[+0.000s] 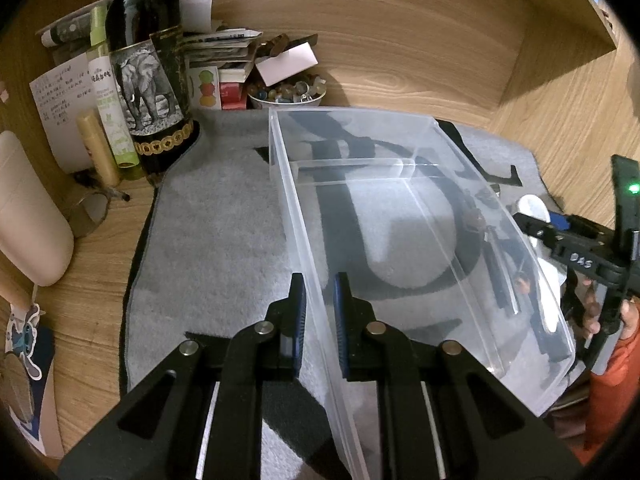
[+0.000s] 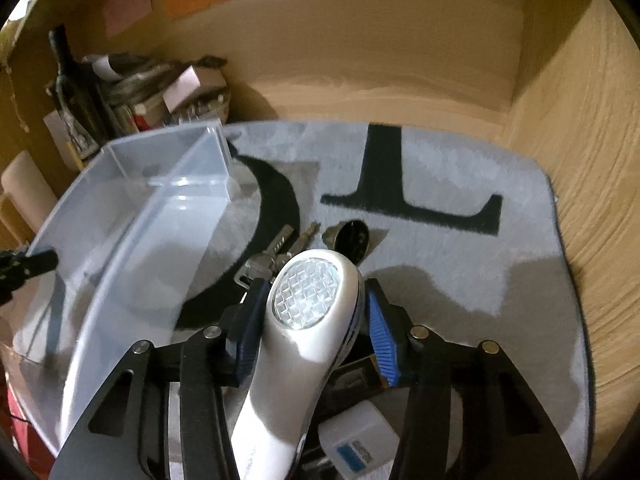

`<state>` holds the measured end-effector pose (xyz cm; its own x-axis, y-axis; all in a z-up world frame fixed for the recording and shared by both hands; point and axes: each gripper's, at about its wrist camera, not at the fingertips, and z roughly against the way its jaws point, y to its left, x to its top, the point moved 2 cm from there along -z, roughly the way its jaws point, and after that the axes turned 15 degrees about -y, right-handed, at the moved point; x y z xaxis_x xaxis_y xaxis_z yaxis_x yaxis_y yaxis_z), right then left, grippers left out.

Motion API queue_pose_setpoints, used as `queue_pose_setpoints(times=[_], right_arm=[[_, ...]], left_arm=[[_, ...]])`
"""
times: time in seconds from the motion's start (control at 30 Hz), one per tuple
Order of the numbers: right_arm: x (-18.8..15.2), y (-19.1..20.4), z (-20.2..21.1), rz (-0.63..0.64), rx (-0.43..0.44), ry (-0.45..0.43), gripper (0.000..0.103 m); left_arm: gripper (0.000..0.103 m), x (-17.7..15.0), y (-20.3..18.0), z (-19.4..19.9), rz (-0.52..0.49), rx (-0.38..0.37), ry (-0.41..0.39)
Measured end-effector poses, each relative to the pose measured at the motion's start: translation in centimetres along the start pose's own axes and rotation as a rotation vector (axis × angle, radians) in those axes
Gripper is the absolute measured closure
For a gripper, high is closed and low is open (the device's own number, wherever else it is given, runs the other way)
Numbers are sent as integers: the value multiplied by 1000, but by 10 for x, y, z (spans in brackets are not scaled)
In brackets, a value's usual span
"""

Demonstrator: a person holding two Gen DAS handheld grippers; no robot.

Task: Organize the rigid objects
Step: 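Reach the right gripper to the white handheld device and grasp its head, then lift the white device with the right gripper and lower it into the clear box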

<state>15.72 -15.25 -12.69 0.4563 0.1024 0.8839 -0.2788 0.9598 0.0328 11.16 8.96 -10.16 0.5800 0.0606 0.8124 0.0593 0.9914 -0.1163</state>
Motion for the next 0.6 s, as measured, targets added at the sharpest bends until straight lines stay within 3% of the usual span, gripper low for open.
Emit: queue_pose_setpoints(times=[0.6], right_arm=[[56,18,69,36,-10,-246,64]], left_arm=[[92,5,0,4,0,10,-26]])
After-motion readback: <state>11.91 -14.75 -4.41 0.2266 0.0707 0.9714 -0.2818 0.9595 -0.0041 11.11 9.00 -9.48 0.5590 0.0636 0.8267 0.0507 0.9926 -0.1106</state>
